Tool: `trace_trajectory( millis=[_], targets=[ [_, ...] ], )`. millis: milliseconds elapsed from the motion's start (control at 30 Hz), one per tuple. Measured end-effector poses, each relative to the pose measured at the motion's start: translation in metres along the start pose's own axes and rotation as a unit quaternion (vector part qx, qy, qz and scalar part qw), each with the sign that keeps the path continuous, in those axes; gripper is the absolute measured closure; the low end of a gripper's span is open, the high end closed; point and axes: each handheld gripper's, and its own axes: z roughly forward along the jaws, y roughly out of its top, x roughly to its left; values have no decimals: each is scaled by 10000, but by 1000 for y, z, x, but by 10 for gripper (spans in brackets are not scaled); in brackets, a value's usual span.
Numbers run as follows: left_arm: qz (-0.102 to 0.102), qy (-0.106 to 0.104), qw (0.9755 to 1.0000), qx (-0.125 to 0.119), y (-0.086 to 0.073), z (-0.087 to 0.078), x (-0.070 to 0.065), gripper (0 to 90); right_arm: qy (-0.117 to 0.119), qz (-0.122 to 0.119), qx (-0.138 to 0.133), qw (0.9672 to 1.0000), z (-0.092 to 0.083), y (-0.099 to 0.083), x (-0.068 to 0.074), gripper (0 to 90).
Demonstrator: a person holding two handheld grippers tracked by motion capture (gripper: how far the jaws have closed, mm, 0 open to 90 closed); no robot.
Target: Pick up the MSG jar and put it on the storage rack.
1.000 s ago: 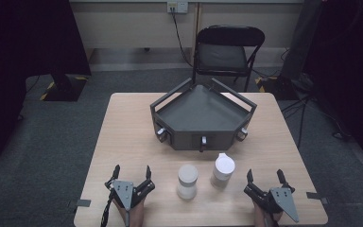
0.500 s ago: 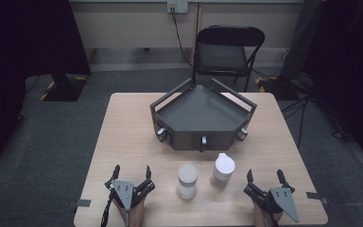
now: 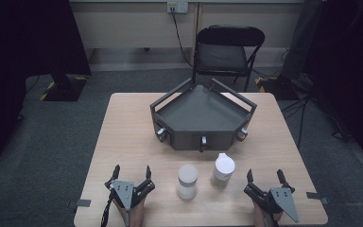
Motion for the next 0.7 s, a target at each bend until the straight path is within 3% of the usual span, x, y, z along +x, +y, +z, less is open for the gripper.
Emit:
trace_trajectory(
  millis=[567, 700],
  targets=[
    [5, 24, 10000, 9, 0, 1, -1, 0, -1, 0, 0, 10000, 0, 0, 0, 12],
    [119, -59, 9999, 62, 3, 0, -2, 0, -6, -1, 1, 10000, 0, 0, 0, 12]
  ],
)
